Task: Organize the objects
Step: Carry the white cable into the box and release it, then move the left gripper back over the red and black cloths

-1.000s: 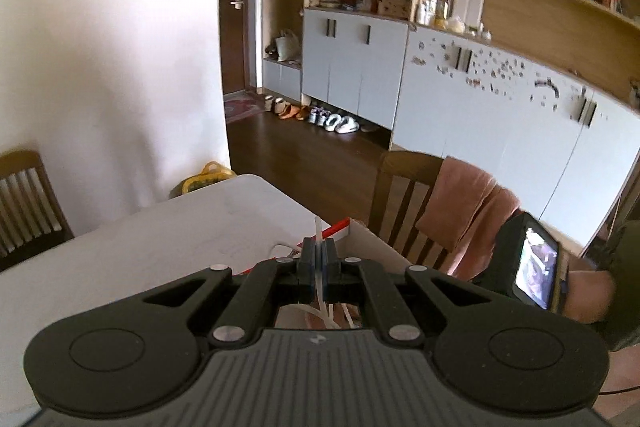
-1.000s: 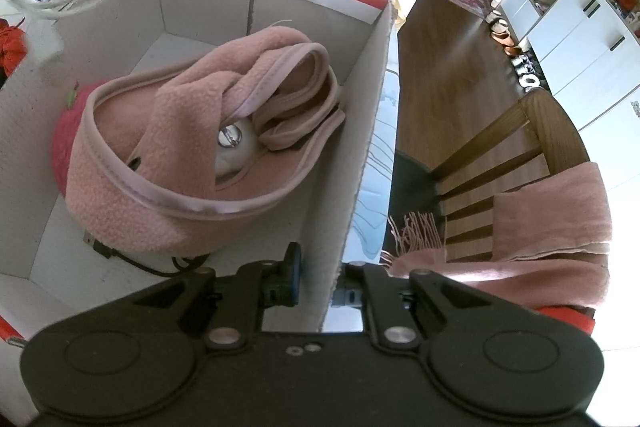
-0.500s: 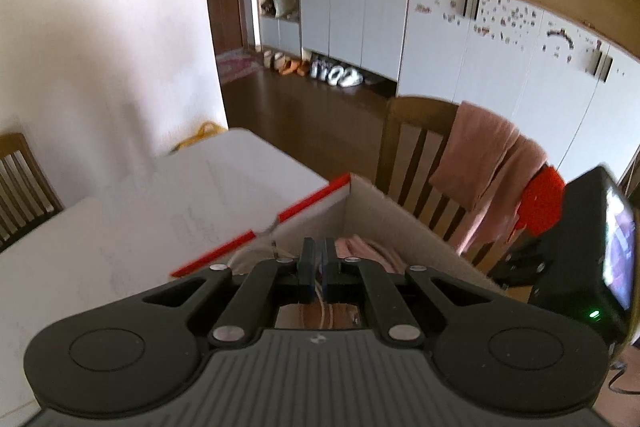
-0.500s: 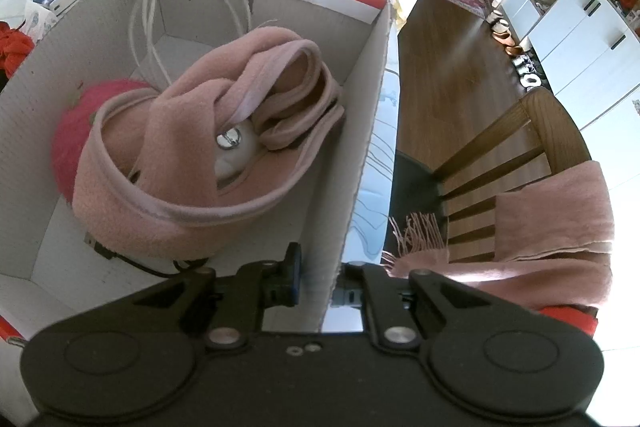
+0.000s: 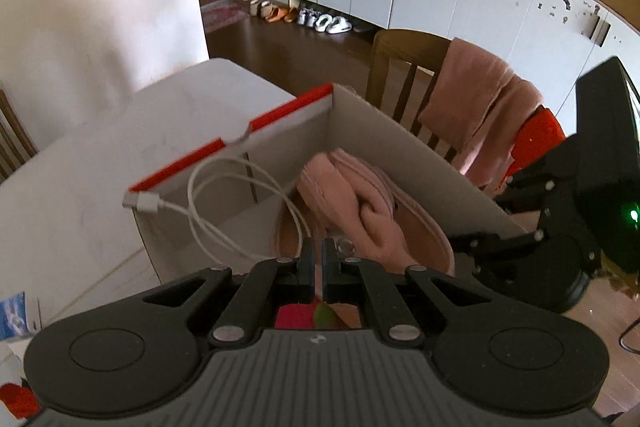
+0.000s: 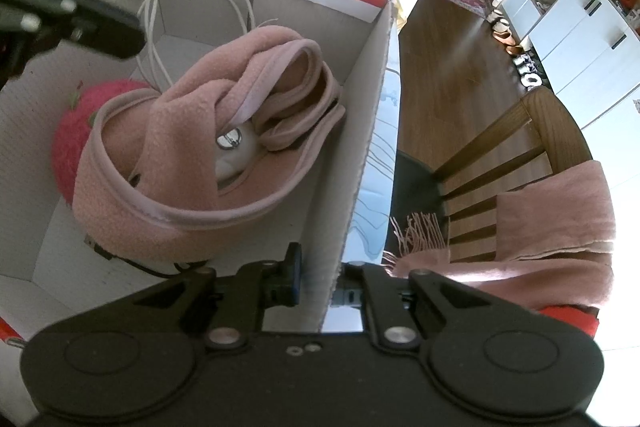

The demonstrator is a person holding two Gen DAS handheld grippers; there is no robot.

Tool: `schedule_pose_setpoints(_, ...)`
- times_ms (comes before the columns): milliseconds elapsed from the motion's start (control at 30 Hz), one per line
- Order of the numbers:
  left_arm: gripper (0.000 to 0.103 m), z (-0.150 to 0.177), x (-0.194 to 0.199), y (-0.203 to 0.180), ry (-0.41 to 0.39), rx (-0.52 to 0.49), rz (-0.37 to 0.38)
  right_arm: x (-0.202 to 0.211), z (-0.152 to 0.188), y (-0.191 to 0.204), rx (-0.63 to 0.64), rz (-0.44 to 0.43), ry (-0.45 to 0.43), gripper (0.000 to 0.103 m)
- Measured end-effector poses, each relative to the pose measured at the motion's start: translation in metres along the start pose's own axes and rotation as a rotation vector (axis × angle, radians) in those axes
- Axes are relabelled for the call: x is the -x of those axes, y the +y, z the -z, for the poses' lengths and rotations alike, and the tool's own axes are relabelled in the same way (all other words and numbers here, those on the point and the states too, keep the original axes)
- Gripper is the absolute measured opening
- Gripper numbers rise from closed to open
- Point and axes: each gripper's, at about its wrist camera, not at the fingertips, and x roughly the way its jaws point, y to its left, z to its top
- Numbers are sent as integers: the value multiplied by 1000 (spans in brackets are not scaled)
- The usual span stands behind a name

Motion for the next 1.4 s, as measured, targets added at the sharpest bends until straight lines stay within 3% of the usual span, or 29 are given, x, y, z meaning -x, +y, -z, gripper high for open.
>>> schedule_pose_setpoints(367,2,15,26,1,-17,50,25,-2,0,2,8,6,4,10)
schedule_pose_setpoints(1100,3,44,87,3,-93,94,-24,-2,-1,4,16,11,12,11)
schedule_pose_setpoints(1400,5,63,103,24,-104,171,-58,1,2,3,14,-4,16,10)
